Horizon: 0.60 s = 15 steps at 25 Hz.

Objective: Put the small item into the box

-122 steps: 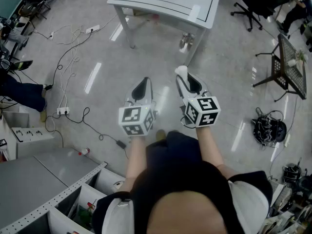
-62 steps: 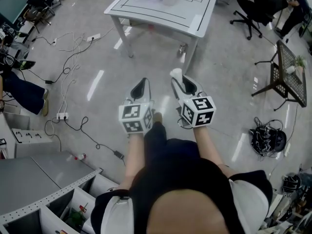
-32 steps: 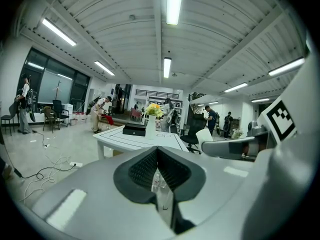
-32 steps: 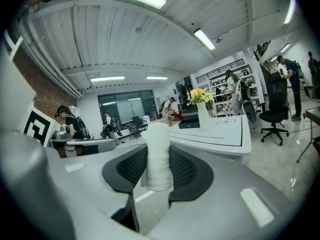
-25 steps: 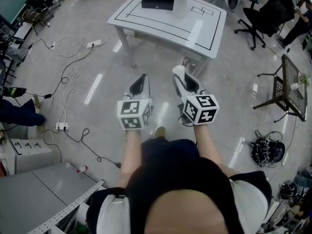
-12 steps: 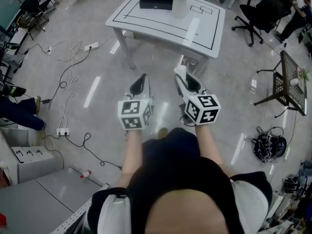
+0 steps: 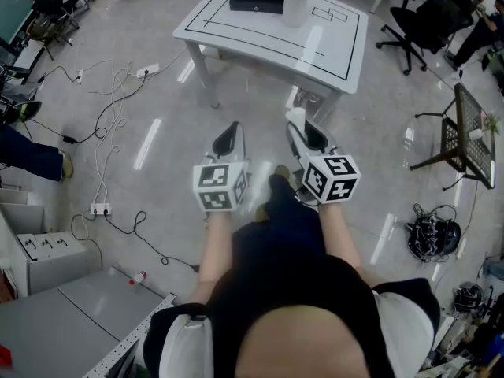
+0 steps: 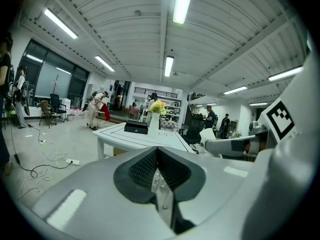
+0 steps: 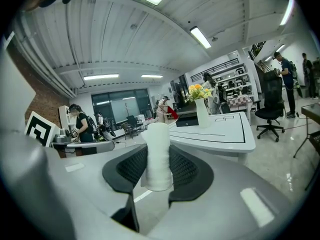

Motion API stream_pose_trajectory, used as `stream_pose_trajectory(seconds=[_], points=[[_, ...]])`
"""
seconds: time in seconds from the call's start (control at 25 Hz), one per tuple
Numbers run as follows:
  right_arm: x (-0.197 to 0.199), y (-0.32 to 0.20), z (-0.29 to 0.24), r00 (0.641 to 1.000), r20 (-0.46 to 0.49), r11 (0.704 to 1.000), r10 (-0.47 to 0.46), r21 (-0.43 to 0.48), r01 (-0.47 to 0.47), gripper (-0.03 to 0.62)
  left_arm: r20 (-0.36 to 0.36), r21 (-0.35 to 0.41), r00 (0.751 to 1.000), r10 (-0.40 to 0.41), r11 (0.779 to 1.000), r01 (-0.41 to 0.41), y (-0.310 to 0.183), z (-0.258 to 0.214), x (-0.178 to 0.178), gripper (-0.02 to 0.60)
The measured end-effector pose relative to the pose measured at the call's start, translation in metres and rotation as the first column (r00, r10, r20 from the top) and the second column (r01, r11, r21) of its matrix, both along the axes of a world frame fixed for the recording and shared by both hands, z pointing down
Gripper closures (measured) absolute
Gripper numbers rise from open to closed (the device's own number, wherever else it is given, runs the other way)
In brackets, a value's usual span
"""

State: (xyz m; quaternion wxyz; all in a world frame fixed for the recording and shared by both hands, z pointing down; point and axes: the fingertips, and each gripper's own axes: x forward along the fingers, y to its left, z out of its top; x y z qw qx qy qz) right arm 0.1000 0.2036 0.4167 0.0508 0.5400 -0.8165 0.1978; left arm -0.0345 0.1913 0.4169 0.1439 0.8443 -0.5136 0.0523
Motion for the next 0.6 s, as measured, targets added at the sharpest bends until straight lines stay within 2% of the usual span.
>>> stream_pose_trajectory(seconds=[0.6], points=[[-0.009, -0.034, 0.001, 1.0, -0.008, 1.0, -0.025, -0.008, 0.025, 0.457, -0.007, -0.008, 1.0, -0.021, 1.0, 0.021, -0.035, 0.002, -0.006, 0.572]])
